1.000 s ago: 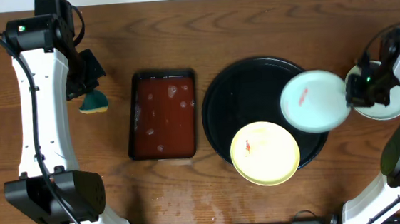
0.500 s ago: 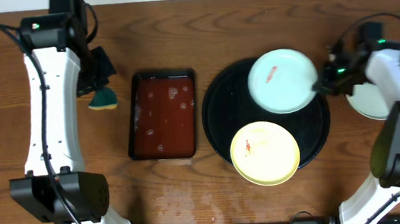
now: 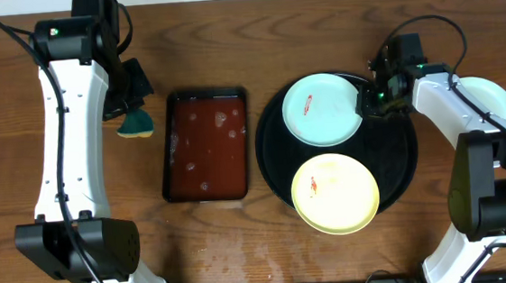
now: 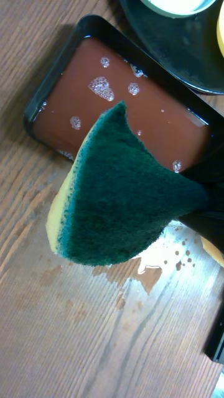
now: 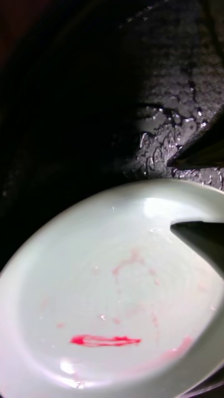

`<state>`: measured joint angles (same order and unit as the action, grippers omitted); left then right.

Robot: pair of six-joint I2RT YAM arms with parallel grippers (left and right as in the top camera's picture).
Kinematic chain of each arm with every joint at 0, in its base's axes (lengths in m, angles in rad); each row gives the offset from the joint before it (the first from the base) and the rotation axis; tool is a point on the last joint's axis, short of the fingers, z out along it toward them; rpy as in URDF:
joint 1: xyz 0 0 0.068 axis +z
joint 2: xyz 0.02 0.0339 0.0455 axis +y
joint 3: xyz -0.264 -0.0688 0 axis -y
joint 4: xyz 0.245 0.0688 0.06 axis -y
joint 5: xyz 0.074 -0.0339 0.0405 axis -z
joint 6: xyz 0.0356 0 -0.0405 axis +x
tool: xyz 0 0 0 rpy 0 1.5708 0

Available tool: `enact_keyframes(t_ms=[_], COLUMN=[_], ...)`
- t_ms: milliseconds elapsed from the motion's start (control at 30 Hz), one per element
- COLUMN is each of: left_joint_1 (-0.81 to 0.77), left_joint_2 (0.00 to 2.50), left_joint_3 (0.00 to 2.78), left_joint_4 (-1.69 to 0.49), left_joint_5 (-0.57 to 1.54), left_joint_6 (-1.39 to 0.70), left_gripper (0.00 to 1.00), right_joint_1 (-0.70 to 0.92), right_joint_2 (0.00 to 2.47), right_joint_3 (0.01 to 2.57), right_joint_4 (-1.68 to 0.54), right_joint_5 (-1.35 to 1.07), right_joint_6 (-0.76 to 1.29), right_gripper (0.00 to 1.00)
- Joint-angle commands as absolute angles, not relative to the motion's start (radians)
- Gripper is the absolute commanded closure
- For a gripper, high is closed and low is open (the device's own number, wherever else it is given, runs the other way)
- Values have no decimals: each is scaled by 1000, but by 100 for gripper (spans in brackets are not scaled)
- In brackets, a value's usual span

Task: Clean dirty plates on tray and stack at the side
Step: 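Grasp the second pale green plate rim with right gripper, drag it to tray center, then move the sponge with the left gripper onto the held pale green plate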

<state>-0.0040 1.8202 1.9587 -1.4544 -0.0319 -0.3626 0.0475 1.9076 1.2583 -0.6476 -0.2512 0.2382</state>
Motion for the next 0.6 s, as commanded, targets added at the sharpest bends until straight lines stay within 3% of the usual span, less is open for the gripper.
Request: enact_keyframes(t_ms=[0,100,400,567], left_joint_1=[-25,-51,-140,-191], left_joint_2=[1799,1799,1799,1803], left_joint_3=[1954,1954,1954,1948], left_joint_4=[-1443,-1425,-1330,-1282], left_joint_5=[-38,-37,-38,-38], left_joint_6=[-351,-333,-302,-287], left_gripper=[92,92,92,92], right_joint_1=[54,53,55,62], right_joint_2=[1902,1902,1902,1902], right_joint_3=[1262,1262,1259,1251], right_joint_4=[-655,-660,-690,-707], right_joint_5=[-233,-232,-185,-150], right_joint_6=[183,160,247,254], right_gripper=[63,64,81,81])
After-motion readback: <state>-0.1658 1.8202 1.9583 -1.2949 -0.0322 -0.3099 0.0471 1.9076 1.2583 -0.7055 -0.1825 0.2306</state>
